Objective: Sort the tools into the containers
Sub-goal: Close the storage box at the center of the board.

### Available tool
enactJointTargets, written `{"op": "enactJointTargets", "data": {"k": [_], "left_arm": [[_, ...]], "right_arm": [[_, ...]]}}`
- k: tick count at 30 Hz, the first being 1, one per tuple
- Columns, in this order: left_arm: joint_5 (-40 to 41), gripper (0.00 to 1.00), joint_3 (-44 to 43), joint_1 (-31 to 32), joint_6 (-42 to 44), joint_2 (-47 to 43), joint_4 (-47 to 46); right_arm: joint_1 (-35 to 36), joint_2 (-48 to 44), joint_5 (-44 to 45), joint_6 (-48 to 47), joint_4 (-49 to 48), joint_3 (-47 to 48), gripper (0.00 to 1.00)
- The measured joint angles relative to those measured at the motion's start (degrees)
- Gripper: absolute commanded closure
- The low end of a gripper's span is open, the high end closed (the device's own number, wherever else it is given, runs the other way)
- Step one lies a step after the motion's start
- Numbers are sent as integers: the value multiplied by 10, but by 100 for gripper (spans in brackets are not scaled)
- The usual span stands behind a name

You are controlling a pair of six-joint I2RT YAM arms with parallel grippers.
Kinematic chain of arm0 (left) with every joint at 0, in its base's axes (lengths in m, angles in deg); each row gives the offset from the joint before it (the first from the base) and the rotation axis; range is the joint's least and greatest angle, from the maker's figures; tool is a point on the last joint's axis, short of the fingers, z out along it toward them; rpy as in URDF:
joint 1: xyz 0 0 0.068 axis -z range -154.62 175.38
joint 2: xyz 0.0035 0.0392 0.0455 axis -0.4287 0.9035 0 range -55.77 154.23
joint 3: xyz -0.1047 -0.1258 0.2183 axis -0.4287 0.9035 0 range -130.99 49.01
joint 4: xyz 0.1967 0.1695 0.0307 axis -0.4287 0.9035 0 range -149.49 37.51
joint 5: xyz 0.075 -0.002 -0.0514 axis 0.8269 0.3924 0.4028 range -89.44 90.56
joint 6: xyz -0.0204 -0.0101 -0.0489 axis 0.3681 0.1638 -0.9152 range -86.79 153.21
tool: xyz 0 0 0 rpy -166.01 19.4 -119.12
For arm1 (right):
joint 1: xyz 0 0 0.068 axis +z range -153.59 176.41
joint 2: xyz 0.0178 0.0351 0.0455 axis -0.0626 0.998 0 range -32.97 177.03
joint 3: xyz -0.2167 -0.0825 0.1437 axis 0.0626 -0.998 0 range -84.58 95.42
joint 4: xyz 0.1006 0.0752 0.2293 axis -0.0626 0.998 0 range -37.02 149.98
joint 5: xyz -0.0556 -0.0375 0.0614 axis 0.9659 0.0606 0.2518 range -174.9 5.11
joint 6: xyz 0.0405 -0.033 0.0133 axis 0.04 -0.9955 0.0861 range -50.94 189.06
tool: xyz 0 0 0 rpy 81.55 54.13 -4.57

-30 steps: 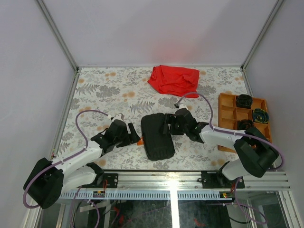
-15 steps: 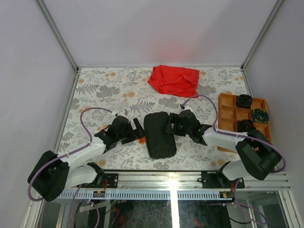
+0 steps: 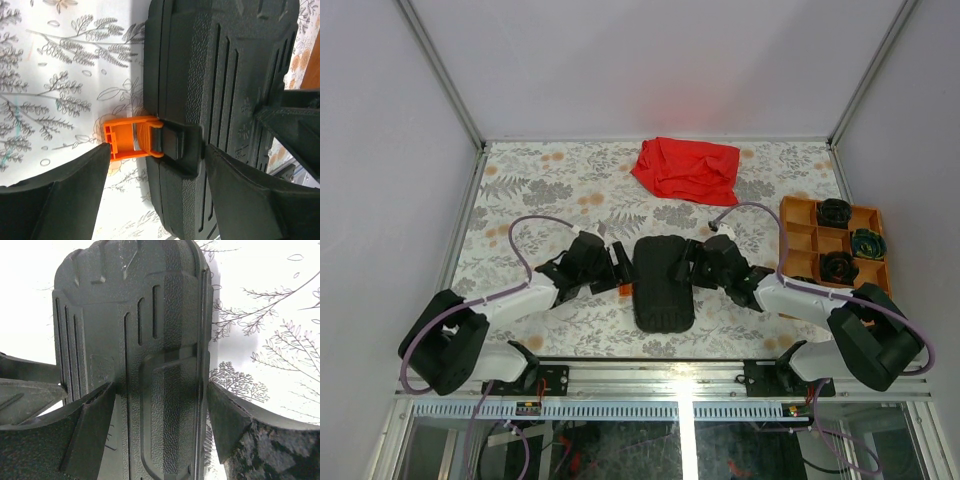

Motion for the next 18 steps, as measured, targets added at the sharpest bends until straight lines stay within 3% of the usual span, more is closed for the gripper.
{"op": "enactJointTargets", "data": {"k": [4,7,10,14,18], "left_arm": [[9,27,-36,1,16,31,12],[21,16,-55,1,28,41,28],[32,11,-57,1,37,32,43],[37,13,-50,1,39,6,51],[40,25,-11,0,36,-48,49]], "right_arm": [[0,-12,11,0,9,-6,22],[-1,-17,16,1,14,-7,22],[-1,-19,18,1,16,-7,22],[-1,-19,18,0,16,-7,22],[-1,-19,18,0,16,-7,23]]}}
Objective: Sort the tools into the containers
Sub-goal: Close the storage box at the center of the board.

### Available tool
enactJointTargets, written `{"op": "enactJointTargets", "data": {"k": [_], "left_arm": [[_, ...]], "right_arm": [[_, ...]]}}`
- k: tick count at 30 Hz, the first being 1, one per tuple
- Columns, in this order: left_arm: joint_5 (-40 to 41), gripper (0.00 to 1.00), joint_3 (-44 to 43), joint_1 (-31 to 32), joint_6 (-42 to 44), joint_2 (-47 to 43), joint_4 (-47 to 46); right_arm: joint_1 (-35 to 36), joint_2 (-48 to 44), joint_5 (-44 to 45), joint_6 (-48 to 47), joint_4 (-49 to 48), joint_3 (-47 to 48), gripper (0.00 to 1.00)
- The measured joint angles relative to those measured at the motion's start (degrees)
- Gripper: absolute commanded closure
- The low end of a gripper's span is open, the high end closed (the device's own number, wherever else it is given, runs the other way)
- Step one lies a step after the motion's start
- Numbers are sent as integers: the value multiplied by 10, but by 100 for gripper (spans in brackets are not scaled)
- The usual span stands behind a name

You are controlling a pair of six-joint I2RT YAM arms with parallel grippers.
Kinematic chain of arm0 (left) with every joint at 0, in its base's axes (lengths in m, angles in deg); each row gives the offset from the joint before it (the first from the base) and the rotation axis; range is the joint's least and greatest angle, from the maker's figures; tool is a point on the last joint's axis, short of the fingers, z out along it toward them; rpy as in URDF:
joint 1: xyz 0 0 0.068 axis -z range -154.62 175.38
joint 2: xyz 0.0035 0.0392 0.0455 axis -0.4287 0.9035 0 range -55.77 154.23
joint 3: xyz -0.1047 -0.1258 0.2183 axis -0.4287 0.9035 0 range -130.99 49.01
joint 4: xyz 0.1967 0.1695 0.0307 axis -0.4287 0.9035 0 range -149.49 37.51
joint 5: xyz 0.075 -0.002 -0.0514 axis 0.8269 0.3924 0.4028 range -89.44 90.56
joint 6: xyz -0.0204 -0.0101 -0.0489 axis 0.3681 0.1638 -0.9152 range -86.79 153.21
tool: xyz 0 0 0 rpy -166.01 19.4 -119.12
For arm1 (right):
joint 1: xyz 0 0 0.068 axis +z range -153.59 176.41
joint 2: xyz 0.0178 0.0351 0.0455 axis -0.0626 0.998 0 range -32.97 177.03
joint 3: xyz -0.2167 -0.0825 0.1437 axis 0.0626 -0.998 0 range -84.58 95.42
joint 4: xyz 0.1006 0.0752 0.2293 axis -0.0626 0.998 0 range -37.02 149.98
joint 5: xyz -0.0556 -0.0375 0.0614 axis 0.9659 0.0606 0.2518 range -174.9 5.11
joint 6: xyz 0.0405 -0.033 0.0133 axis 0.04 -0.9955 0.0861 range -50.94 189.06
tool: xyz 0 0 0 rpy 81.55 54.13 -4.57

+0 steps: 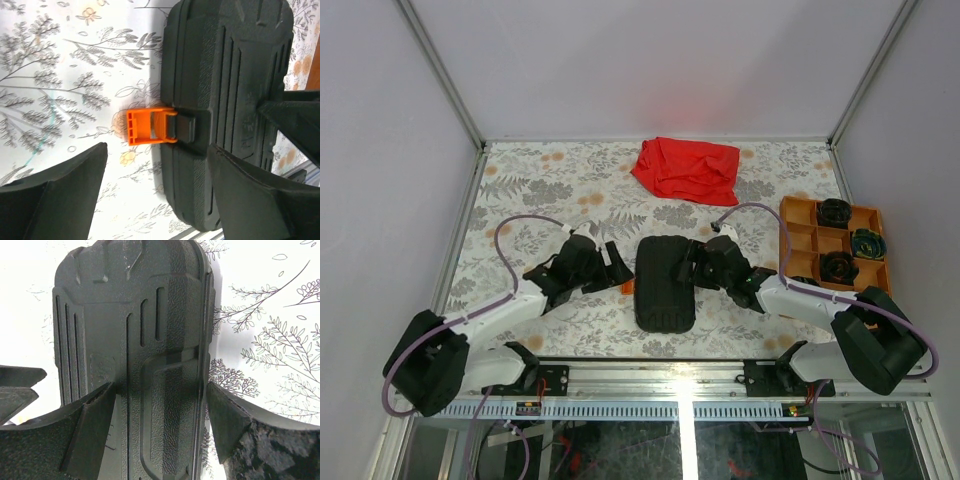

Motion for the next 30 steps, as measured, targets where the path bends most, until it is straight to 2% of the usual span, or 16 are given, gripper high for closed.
{"op": "enactJointTargets", "data": {"k": [3,7,14,22,30], "left_arm": [[1,33,29,-8,-4,-36,-2],[-7,41,42,-18,-6,-34,-9],[-45,44,45,-22,3,18,-51],[-68,59,47,-31,17,52,-70],[-75,64,63,-34,20,73,-101]], "right_arm": [[0,0,0,0,0,0,26],[0,0,-1,-1,-1,0,29],[0,0,-1,-3,-1,0,34],[0,0,-1,-3,-1,0,36],[0,0,-2,-5,-1,0,37]]}}
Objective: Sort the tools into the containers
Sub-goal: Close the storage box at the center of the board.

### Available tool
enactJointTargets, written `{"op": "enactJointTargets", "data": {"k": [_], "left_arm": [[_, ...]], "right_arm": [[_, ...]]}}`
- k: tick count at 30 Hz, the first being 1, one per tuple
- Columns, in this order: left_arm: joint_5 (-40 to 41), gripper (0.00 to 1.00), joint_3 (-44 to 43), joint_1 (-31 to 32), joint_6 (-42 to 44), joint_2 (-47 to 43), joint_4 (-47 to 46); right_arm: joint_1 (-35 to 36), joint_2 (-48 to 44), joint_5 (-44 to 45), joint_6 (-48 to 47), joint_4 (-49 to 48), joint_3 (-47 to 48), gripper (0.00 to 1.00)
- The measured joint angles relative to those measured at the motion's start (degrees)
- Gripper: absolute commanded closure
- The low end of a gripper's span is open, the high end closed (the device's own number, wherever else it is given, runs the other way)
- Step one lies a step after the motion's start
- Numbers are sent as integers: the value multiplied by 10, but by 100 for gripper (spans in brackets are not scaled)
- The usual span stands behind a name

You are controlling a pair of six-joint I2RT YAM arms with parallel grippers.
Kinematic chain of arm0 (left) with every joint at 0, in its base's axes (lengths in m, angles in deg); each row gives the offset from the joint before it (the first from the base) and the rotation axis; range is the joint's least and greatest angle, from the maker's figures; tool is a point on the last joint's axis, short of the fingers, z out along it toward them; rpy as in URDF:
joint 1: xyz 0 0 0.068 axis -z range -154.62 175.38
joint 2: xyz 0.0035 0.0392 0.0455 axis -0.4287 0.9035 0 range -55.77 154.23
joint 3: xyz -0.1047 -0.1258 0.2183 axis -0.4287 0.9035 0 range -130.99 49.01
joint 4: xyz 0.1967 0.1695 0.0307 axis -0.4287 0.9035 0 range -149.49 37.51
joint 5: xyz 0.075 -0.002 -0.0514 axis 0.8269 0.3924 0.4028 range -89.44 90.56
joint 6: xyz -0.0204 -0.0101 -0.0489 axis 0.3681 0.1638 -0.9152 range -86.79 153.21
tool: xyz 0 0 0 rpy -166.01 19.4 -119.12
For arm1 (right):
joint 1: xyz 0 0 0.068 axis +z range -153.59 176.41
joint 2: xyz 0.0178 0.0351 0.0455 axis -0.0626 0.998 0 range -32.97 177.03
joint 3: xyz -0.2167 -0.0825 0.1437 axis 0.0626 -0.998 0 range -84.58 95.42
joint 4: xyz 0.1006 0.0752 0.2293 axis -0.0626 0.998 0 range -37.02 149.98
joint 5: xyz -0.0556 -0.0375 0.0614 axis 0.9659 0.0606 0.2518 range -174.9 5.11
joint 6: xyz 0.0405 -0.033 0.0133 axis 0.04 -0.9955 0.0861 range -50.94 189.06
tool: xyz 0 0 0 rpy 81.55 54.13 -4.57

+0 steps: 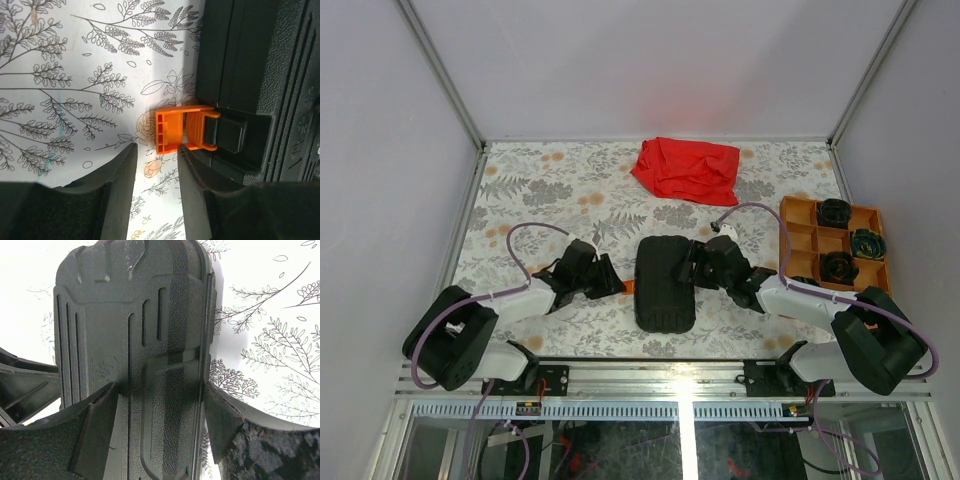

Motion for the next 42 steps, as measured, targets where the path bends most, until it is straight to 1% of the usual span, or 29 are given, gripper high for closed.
{"op": "enactJointTargets", "data": {"k": [8,18,29,42], "left_arm": [[-8,67,6,0,9,16,-42],[-37,75,24,0,18,31,-100],[-57,77,60,-4,17,24,-162],[-59,77,73,-7,7,0,-175]], "right_arm": [[-2,0,-5,-2,0,0,38],[-3,0,-8,-4,0,0,38],[-5,0,-9,-7,0,0,39],[-6,0,-10,-10,0,0,39]]}}
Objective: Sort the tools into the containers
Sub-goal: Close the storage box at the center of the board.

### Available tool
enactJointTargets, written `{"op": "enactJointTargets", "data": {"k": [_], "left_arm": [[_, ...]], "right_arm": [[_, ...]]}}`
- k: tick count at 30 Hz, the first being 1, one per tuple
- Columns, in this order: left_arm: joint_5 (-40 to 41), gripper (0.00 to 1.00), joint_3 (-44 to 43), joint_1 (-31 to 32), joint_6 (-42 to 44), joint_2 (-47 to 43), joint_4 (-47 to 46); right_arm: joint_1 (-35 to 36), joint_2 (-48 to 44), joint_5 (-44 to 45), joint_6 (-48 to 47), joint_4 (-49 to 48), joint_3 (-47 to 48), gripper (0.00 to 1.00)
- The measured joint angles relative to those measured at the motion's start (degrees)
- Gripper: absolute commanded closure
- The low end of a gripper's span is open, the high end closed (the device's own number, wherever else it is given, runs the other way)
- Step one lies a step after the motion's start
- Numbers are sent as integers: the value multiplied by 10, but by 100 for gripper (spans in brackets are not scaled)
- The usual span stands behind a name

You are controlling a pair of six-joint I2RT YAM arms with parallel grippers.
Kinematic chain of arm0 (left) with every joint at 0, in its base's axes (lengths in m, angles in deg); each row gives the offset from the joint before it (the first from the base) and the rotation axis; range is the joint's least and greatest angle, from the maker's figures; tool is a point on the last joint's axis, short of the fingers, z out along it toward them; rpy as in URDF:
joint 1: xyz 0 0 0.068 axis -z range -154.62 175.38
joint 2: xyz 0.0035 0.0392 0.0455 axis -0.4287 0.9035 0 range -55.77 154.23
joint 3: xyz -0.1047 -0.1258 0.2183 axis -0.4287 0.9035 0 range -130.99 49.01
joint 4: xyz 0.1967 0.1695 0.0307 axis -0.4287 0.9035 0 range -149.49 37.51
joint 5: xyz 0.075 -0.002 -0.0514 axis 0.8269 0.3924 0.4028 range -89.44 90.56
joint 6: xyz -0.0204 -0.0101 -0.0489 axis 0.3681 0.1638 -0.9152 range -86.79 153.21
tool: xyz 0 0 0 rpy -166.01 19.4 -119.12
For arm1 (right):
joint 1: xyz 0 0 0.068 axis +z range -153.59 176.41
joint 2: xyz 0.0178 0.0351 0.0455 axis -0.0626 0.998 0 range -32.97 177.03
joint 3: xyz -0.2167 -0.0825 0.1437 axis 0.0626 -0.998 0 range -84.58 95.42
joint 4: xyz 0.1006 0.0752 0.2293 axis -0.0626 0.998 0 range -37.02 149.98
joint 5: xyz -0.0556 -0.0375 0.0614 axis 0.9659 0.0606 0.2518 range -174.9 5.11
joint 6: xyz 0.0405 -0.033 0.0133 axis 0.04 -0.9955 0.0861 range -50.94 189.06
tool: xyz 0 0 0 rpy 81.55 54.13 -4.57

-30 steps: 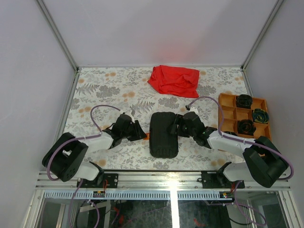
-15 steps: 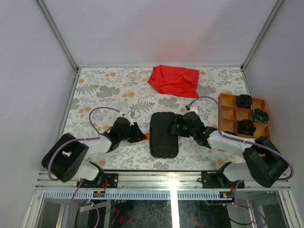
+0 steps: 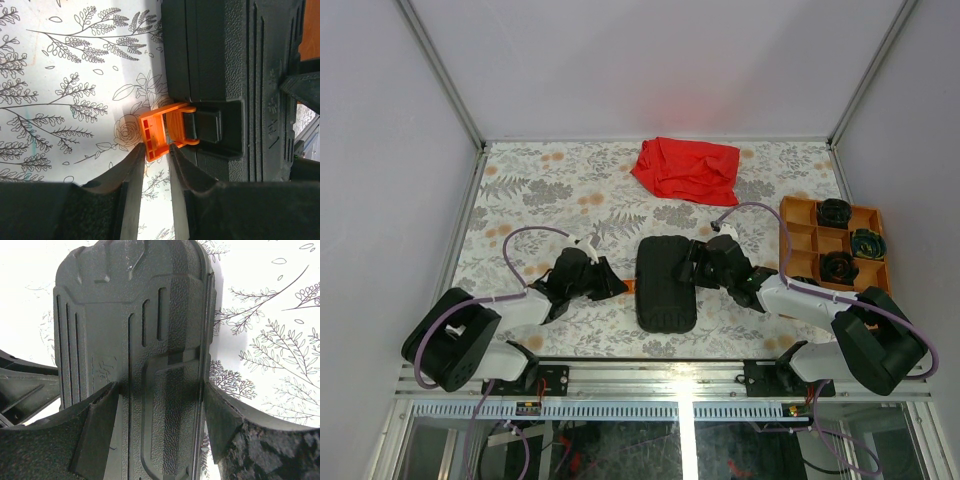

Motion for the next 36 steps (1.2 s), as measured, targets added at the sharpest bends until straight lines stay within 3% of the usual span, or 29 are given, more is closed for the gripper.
{"op": "enactJointTargets", "data": {"k": [36], "left_arm": [[-38,77,10,-3,-23,-16,-52]], "right_arm": [[-5,-3,2,-7,3,0,38]]}}
